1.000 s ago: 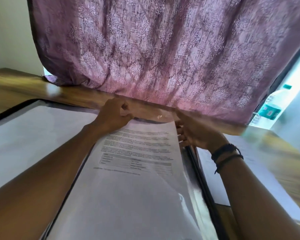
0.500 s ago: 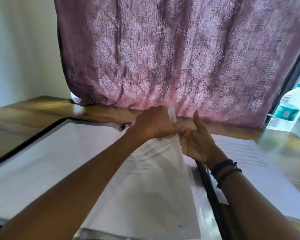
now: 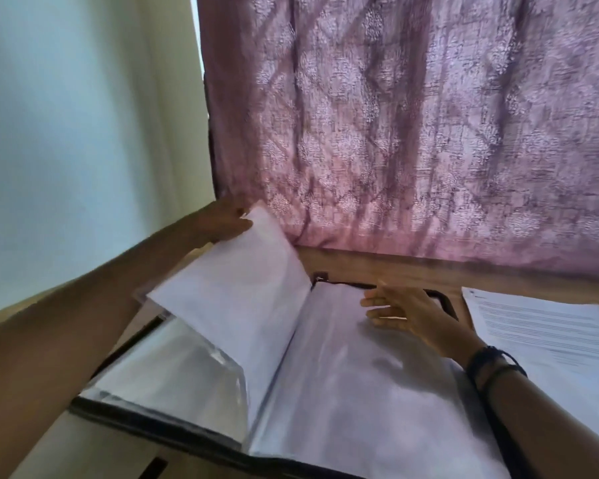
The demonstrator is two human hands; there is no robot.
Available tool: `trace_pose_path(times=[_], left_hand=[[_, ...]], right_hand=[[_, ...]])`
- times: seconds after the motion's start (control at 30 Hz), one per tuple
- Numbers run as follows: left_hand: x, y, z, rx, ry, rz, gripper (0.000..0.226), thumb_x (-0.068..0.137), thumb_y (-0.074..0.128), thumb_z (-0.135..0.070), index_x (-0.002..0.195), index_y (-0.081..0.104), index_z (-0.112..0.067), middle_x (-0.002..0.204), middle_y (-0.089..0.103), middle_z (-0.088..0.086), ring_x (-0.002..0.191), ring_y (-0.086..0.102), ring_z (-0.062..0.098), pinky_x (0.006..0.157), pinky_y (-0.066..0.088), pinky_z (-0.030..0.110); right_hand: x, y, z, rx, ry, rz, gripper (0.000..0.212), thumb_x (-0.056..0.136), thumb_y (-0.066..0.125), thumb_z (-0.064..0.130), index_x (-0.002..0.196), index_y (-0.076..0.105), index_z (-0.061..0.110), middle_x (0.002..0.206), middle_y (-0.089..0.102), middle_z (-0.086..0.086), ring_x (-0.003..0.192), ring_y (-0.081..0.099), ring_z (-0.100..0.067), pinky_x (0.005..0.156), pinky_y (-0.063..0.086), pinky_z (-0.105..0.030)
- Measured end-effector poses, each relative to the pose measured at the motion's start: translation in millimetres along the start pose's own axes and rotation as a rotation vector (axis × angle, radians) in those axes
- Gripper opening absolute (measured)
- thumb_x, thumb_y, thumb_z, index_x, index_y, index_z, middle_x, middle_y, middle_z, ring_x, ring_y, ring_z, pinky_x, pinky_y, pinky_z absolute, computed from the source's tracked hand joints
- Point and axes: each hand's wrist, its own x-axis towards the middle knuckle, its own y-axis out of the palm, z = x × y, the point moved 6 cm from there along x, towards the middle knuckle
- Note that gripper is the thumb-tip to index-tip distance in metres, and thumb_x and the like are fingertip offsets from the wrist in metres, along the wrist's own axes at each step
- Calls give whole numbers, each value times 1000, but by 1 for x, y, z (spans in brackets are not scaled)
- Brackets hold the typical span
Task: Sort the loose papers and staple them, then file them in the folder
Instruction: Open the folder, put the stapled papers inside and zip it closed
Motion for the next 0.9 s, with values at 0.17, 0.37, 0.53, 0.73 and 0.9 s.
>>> trace_pose_path(times=[0.17, 0.37, 0.53, 0.73, 0.9], left_hand=[[2, 1, 37, 182, 43, 105, 31, 95, 55, -23, 121, 57, -6, 110, 59, 16, 100, 57, 33, 77, 40, 28], [0, 5, 74, 283, 23, 169, 21, 94, 58, -29, 97, 58, -8, 93, 58, 7, 92, 60, 33, 80, 48, 38], [-4, 31, 100, 348, -105, 141, 43, 90, 59, -35, 124, 49, -11, 120, 59, 11, 114, 55, 32, 91, 43, 33], [-12, 94, 22, 110, 162, -7, 49, 90, 58, -37, 130, 51, -9, 130, 56, 10, 118, 54, 30, 97, 41, 36], [-1, 151, -44, -134, 251, -1, 34, 82, 56, -47, 96, 58, -17, 95, 65, 2, 88, 63, 26, 79, 52, 41]], right_hand=[[0, 0, -3, -175, -129, -77, 12, 92, 60, 5, 94, 70, -2, 94, 69, -19, 81, 63, -23, 70, 56, -25], [5, -3, -6, -661, -255, -106, 15, 91, 66, 20, 104, 71, 21, 99, 71, 13, 92, 63, 7, 87, 50, -24], [1, 7, -6, -957, -214, -46, 80, 72, 40, 80, 135, 51, 31, 126, 57, 9, 114, 55, -10, 93, 36, -22], [-3, 10, -4, -1176, -159, 8, 45, 100, 42, 41, 141, 45, 21, 147, 45, 1, 134, 42, -15, 106, 27, -20], [-2, -12, -11, -1173, -62, 25, 48, 97, 42, 51, 143, 42, 36, 151, 38, 16, 138, 36, -7, 112, 24, -23]])
